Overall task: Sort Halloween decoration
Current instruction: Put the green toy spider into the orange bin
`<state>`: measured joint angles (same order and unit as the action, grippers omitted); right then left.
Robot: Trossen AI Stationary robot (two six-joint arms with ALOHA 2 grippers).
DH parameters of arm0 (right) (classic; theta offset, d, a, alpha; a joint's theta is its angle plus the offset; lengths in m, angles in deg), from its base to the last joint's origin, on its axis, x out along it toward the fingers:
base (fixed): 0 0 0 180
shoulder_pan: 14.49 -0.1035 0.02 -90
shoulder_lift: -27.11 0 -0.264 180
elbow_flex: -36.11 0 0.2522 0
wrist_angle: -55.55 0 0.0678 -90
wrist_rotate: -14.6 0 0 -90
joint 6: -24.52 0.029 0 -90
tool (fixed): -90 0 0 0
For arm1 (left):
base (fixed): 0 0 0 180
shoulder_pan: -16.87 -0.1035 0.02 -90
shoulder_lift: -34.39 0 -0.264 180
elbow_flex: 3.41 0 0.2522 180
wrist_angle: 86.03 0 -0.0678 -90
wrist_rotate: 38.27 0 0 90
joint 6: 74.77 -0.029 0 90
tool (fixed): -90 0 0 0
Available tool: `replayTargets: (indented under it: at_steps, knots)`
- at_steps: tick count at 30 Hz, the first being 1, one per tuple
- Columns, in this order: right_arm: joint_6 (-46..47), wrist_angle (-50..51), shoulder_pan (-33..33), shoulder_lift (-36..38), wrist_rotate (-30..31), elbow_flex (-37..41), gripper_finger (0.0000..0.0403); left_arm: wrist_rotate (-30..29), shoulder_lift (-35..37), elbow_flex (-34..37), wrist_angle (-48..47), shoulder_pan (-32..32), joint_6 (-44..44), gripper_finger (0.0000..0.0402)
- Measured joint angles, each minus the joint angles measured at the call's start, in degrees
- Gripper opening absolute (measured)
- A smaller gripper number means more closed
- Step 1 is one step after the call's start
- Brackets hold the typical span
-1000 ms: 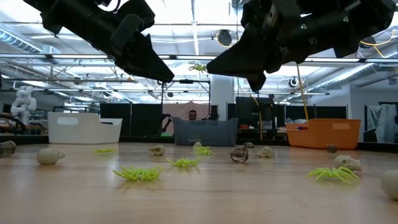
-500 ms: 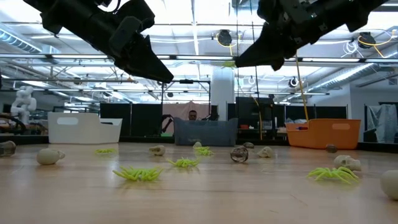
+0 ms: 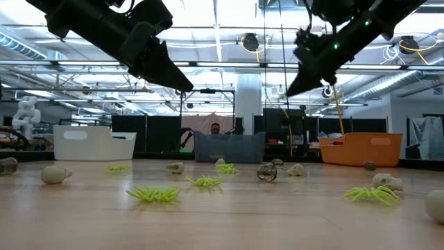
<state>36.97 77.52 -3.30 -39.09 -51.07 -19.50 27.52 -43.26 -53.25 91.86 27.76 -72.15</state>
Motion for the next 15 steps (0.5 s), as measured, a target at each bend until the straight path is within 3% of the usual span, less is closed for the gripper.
replayTargets:
  at_steps: [6, 15]
  knots:
    - [0.2, 9.0, 10.7, 2.4, 4.0, 0.0, 0.0000, 0.0, 0.0, 0.0, 0.0, 0.0, -0.1, 0.0196]
    - [1.4, 20.1, 26.1, 2.1, 2.8, 0.0, 0.0000, -0.1, 0.0, 0.0, 2.2, 0.0, 0.0, 0.0196]
